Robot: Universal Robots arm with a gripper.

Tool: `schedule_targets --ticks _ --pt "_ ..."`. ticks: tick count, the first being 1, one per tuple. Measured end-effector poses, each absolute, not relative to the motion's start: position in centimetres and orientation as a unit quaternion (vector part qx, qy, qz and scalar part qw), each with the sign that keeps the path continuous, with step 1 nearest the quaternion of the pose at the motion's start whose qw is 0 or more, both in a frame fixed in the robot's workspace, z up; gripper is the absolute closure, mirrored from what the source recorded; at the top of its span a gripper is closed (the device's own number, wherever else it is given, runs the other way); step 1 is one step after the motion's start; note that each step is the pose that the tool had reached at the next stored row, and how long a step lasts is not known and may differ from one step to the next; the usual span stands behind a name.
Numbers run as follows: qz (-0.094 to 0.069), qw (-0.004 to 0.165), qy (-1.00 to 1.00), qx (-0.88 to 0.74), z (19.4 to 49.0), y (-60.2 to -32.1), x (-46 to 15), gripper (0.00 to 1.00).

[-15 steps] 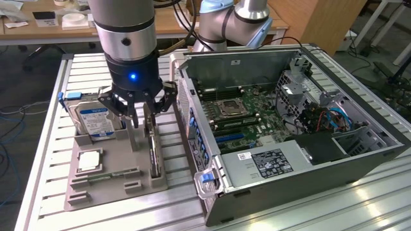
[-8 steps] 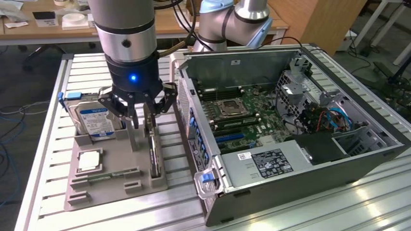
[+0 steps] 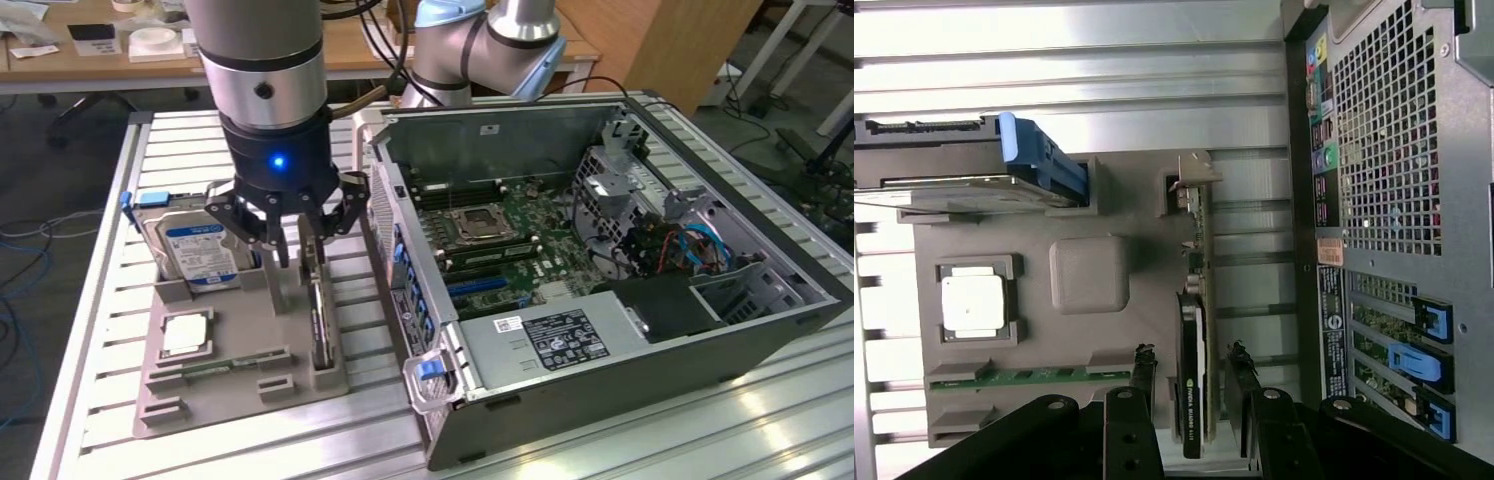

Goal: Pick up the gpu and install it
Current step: 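Pick up the gpu and move the gpu toward the slot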

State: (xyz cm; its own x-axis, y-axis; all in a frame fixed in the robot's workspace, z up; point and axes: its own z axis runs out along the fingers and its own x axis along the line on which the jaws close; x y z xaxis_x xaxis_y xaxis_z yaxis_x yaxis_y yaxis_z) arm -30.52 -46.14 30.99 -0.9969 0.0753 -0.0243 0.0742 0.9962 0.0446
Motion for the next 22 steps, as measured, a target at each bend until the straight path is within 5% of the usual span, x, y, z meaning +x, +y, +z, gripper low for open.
schedule_targets --ticks 22 --pt "0.022 0.013 0.999 0.037 30.07 -46.15 -30.50 0.58"
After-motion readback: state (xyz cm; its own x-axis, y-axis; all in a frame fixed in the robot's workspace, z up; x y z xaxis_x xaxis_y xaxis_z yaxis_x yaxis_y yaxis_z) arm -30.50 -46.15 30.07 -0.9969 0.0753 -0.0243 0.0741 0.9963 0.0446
